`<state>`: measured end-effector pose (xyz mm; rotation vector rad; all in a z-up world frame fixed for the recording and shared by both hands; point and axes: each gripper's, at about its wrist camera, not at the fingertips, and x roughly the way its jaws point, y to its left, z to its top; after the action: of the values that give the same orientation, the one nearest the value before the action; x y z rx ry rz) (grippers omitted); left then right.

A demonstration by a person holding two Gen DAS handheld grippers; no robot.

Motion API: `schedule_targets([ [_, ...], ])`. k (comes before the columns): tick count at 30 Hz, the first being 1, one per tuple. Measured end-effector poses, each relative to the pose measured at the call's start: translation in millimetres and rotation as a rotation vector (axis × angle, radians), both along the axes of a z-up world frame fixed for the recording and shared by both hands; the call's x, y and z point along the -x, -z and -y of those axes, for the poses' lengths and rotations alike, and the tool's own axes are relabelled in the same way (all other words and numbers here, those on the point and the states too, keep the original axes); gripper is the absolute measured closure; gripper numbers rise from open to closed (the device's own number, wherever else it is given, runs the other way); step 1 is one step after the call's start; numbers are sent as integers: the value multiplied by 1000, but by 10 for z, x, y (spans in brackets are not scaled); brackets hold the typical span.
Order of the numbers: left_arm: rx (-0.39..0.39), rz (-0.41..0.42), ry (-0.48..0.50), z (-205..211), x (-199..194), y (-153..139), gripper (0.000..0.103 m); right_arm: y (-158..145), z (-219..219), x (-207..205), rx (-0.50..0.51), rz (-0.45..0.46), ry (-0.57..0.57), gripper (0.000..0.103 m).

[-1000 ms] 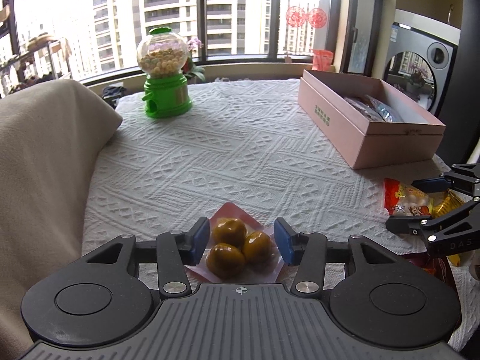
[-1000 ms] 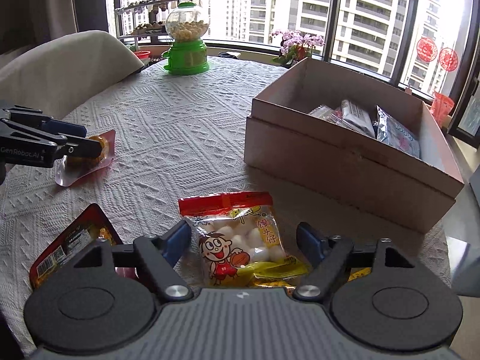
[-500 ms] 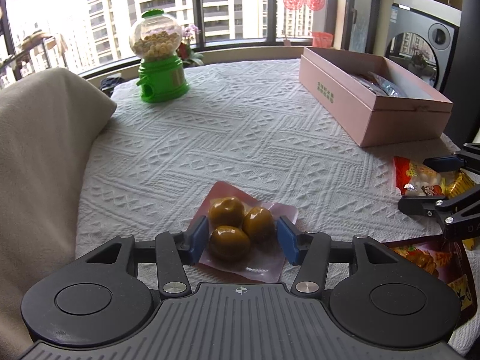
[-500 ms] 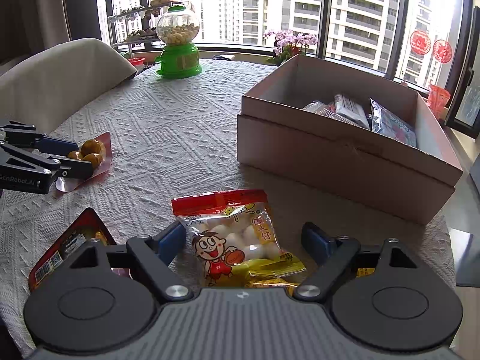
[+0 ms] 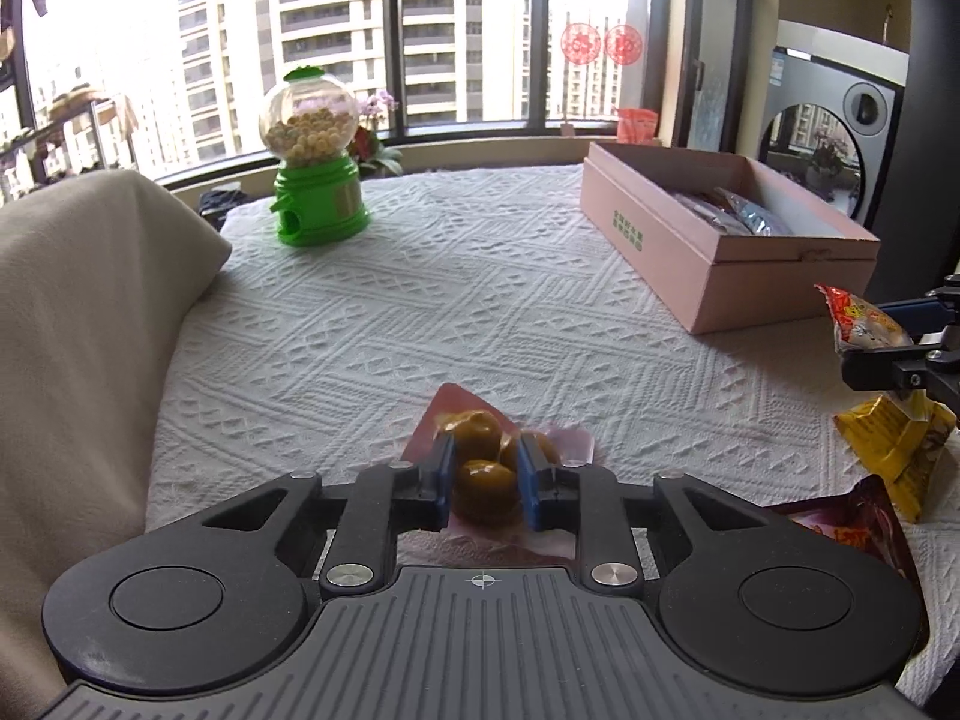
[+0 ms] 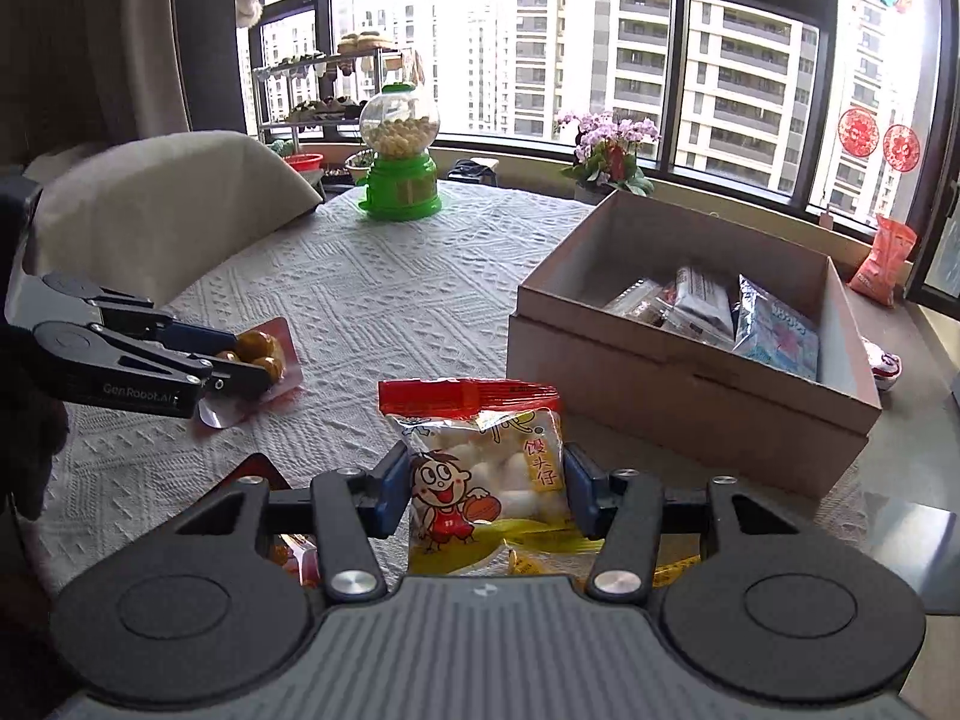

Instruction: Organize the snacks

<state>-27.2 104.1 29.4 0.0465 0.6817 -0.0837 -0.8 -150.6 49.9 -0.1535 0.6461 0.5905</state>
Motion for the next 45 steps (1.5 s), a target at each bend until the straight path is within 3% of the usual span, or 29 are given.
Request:
schedule_targets([
  [1,7,7,10,16,30,-44,92,-35,53,16,-4,5,8,51],
  [5,-26,25,49,155,139,-166,89,-85,247,88,21,38,56,51],
  [10,17,-10,-21,52,151,-133,87,-22,416,123,26,25,104,51],
  [14,-83,-76,-8,126,86,11,84,-7,361,117,10,31,76,51],
  [17,-114,-118,15,171,-12,114,79,27,210,27,-7,7,39,51],
  [23,-172,-93,54,241,-124,67,77,232,-112,-141,52,-45,9,48],
  [26,-173,-74,82,214,-168,16,77,295,-149,-186,69,-67,-2,38],
  [29,-178,-56,104,161,-211,-44,77,335,-142,-231,65,-94,-1,36],
  [31,-152,-62,140,109,-265,-56,77,363,-125,-254,58,-112,2,34],
  [33,-108,-122,188,59,-359,1,77,366,-118,-245,56,-110,-2,32],
  [38,-46,-103,221,-20,-418,32,77,386,-124,-223,59,-98,-15,30],
  [45,-131,-124,313,66,-405,7,74,374,-161,-241,70,-96,-19,29],
])
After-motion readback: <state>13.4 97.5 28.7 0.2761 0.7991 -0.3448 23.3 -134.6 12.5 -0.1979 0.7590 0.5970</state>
